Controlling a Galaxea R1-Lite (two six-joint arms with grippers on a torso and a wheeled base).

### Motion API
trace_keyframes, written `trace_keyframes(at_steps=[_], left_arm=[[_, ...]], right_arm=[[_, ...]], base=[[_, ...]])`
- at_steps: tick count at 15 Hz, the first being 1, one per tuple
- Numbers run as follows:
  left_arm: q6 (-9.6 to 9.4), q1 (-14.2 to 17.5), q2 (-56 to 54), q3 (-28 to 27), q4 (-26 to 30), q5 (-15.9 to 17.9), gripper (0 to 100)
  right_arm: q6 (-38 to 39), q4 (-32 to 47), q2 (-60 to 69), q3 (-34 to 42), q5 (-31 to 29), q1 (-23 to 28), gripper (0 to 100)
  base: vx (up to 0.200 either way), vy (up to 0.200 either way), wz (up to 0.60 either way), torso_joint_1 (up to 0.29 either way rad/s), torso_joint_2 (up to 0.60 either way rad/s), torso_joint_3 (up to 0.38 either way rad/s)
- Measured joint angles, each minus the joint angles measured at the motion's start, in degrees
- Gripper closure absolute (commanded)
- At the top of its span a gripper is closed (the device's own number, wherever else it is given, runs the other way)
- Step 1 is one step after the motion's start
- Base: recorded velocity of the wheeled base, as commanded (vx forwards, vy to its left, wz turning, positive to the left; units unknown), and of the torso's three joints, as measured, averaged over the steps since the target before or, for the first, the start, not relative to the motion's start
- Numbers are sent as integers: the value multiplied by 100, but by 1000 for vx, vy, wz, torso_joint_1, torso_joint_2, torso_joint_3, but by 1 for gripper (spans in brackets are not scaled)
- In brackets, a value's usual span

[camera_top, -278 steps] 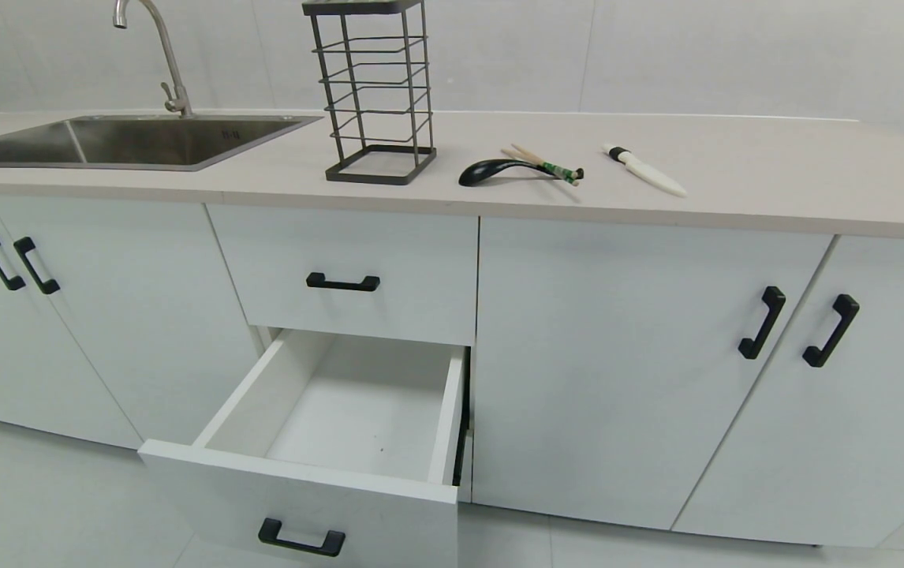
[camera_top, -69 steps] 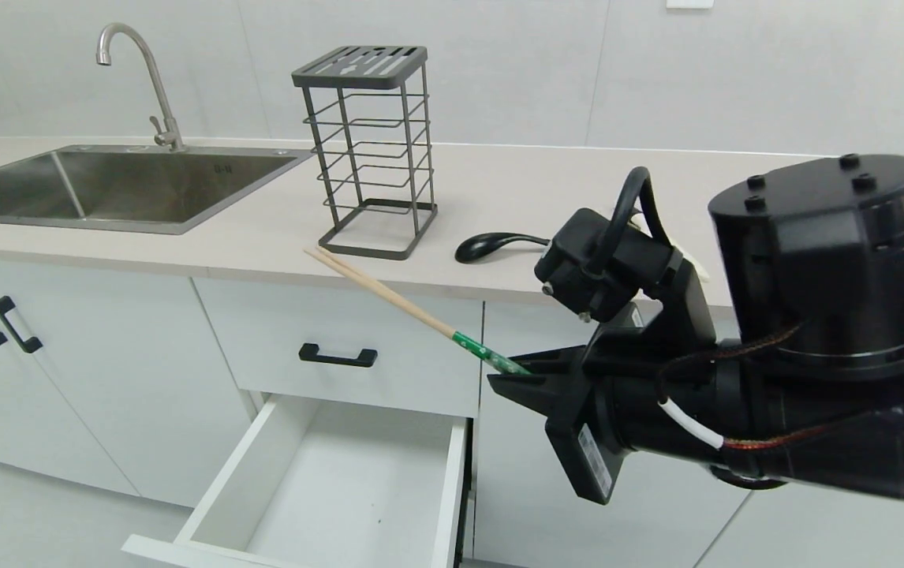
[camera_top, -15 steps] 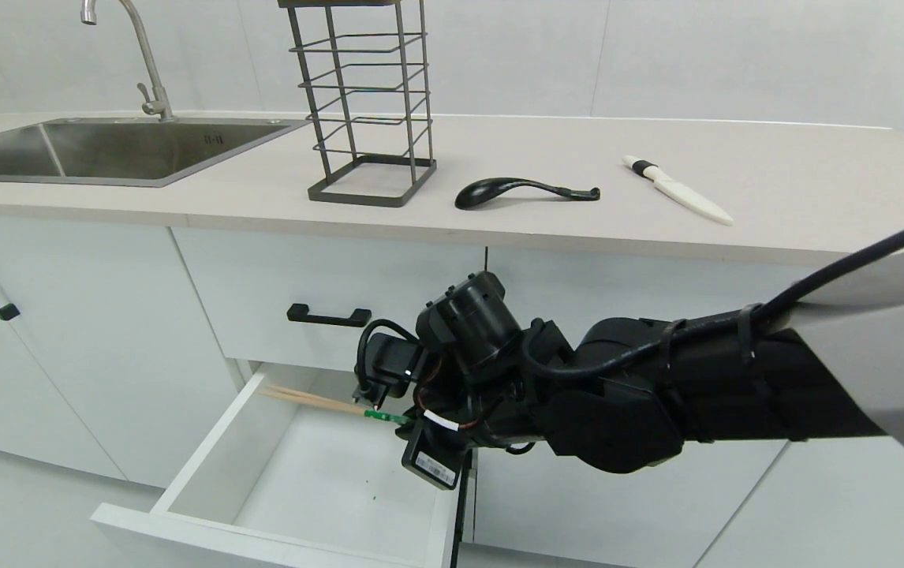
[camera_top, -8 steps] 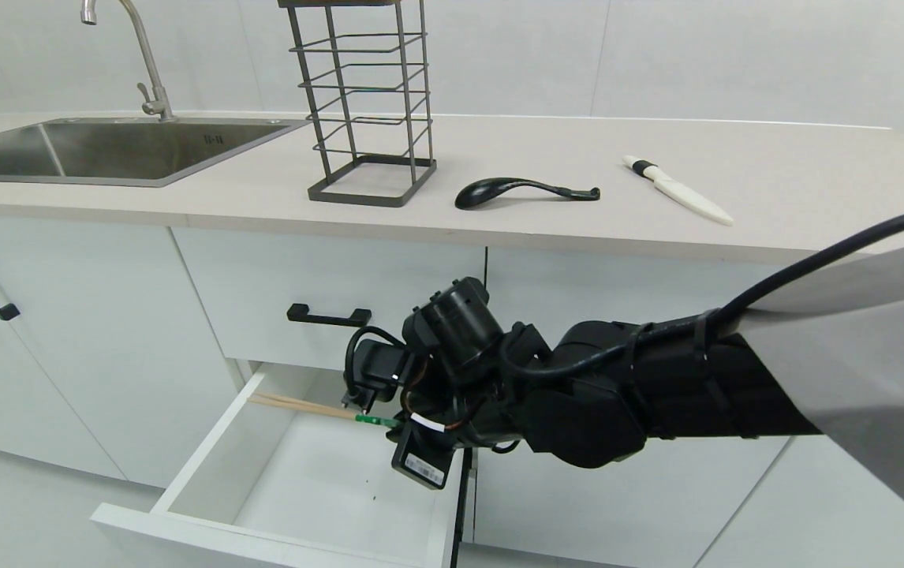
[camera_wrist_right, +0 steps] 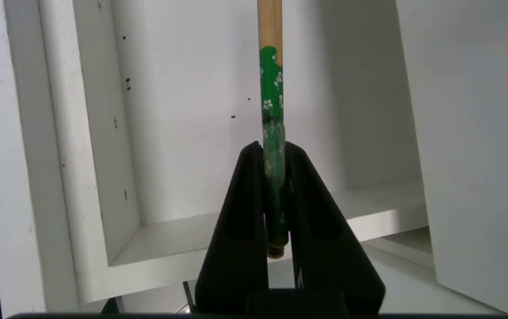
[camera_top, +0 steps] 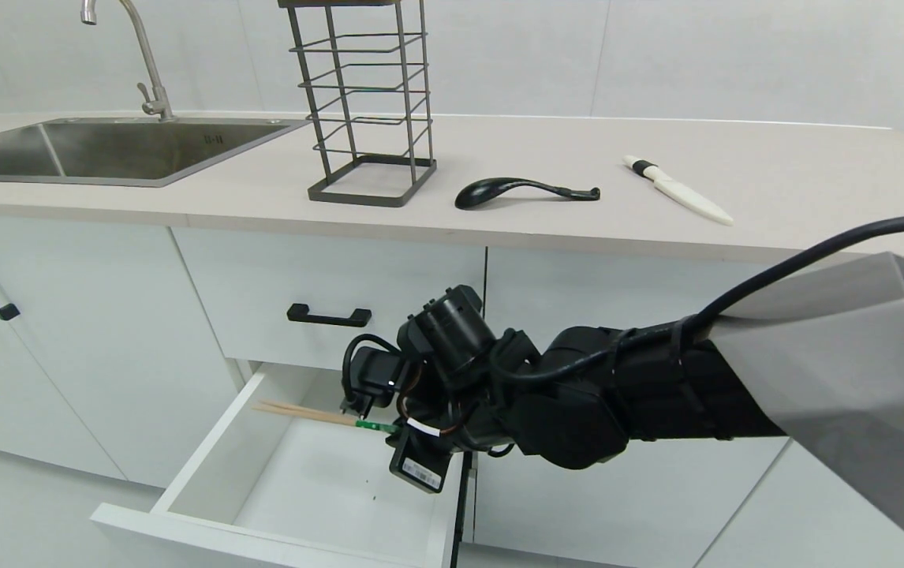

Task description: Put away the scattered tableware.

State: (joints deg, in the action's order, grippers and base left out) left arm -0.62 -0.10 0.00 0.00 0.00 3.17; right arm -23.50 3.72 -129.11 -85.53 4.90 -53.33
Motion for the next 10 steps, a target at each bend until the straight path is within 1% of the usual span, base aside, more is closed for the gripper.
trace_keyframes(at_steps=[10], left_arm=[[2,0,0,0,0,-2,0]], right_arm=[[200,13,-427,-22,-15,133,100]], base=[[0,0,0,0,0,0]])
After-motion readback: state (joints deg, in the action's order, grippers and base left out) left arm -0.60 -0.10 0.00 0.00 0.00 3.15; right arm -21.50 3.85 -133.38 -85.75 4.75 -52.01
